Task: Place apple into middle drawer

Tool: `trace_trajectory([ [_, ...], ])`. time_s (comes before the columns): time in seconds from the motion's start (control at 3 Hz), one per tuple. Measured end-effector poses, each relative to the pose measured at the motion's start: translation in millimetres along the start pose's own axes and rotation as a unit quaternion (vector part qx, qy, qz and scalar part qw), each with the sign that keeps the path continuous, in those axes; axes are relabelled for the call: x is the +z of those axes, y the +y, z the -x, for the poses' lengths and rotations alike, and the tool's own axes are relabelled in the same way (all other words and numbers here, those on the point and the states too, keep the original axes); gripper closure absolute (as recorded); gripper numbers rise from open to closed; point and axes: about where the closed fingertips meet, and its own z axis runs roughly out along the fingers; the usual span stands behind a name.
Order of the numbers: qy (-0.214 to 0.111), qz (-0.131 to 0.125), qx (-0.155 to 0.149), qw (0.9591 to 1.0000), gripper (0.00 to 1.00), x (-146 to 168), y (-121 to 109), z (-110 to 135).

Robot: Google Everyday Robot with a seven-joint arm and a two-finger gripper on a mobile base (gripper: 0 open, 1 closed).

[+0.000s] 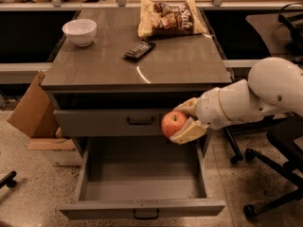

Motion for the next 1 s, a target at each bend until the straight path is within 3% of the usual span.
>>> trace_trajectory([
  [0.67,-0.011,0.031,0.072,0.9969,1.00,75.8,75.5,-24.1],
  [1.0,-0.011,0.031,0.072,0.9969,1.00,75.8,75.5,-24.1],
])
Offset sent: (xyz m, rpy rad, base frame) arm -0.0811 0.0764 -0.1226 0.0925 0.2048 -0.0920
